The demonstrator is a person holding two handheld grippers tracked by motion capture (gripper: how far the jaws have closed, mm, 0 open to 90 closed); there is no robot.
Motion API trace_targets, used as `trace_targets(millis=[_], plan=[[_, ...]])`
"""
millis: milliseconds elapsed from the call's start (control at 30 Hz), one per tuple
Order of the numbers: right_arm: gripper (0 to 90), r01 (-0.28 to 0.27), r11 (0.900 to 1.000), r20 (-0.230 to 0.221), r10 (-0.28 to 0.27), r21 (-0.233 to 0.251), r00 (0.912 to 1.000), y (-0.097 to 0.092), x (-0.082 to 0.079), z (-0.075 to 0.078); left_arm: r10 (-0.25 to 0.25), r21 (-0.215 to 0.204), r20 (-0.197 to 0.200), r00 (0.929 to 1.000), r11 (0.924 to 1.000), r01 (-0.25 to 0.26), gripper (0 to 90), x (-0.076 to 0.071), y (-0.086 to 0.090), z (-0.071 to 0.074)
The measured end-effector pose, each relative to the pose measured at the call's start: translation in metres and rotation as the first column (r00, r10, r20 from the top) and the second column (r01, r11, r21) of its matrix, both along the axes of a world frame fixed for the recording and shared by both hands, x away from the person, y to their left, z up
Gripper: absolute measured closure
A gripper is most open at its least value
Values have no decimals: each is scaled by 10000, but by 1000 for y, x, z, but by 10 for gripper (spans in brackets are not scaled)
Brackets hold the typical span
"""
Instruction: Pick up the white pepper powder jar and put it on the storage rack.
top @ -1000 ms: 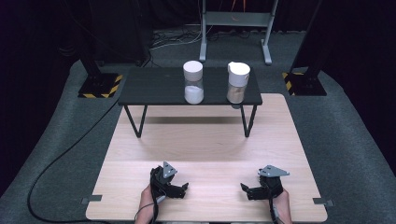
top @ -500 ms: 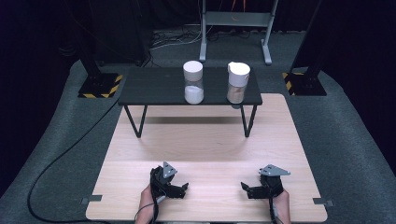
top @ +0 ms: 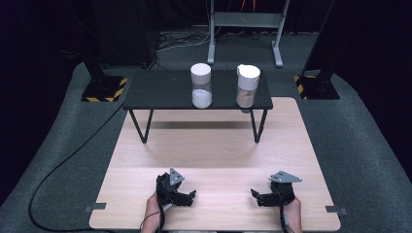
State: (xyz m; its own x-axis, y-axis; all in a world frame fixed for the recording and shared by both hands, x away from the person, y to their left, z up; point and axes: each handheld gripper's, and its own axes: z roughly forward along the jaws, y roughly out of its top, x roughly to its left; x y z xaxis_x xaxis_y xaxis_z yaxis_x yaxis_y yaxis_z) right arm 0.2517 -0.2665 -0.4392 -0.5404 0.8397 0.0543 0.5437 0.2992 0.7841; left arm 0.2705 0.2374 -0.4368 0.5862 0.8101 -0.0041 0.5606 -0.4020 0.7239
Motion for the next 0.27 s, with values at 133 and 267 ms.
trace_targets(millis=[133, 267], plan=[[0, -38, 10000, -50, 39, 63, 10000, -2, 1, 0, 2, 1, 3, 10000, 10000, -2, 6, 0, 0, 0], [0, -87, 9999, -16, 88, 89, 10000, -2, 1, 0, 12, 24, 11, 10000, 10000, -12, 5, 0, 0, 0]])
